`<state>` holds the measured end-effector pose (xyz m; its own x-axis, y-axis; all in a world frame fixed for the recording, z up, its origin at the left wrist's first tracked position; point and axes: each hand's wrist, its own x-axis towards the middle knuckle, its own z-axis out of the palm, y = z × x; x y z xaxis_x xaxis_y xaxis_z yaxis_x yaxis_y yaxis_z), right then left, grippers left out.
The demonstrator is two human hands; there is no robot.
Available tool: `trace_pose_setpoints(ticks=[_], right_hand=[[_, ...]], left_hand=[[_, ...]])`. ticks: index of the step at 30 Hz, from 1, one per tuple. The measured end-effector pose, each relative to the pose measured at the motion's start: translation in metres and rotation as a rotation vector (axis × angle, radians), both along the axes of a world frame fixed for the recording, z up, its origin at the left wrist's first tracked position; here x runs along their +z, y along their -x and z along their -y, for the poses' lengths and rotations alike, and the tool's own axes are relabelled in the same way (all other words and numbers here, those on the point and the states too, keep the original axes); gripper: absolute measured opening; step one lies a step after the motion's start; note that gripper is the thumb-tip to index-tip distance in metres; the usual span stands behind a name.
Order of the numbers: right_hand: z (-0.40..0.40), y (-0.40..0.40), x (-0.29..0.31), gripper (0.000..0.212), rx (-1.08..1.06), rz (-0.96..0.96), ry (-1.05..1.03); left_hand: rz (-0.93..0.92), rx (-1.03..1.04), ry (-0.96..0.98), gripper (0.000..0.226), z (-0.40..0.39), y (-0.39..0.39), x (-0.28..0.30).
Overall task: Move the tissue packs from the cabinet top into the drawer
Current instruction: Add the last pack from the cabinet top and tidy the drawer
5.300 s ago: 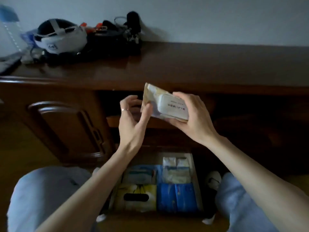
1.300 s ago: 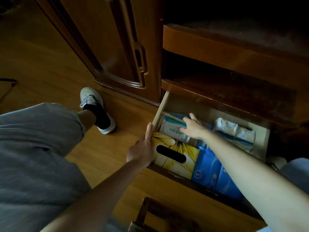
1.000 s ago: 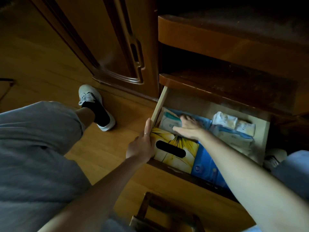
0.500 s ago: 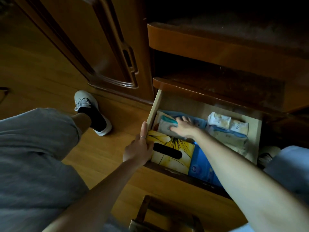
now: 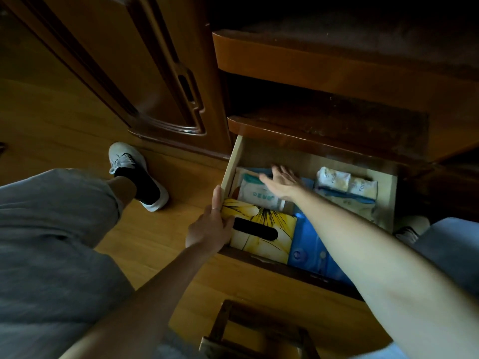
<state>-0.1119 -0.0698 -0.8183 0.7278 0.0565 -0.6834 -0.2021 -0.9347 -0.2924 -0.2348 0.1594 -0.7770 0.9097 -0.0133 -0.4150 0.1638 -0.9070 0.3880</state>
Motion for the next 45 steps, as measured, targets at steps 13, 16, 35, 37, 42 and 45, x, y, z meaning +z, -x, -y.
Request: trace_pose_setpoints(ticks=[13,16,35,37,42,45], right_hand=[[-0.002,0.012,0.002,0.104,0.044,0.006,0.118],[0.001,0.011,0.002,0.103,0.049,0.033,0.111],[0.036,0.031,0.024,0.092,-0.066,-0.015,0.158],[0.034,0.021,0.025,0.089,-0.033,0.027,0.173],[0.019,0.025,0.024,0.088,0.023,0.13,0.167],[0.015,0.031,0.035,0.081,-0.021,0.175,0.106]], left_hand=[[-0.046,0.0,0.022,0.085,0.002,-0.001,0.011],[-0.045,0.0,0.02,0.086,0.001,-0.001,0.01],[-0.058,0.009,0.062,0.087,-0.002,0.0,0.003],[-0.062,0.006,0.061,0.086,-0.002,-0.002,0.002],[-0.088,0.004,0.091,0.086,-0.005,-0.001,0.004],[-0.102,0.009,0.161,0.086,-0.007,-0.002,0.009]])
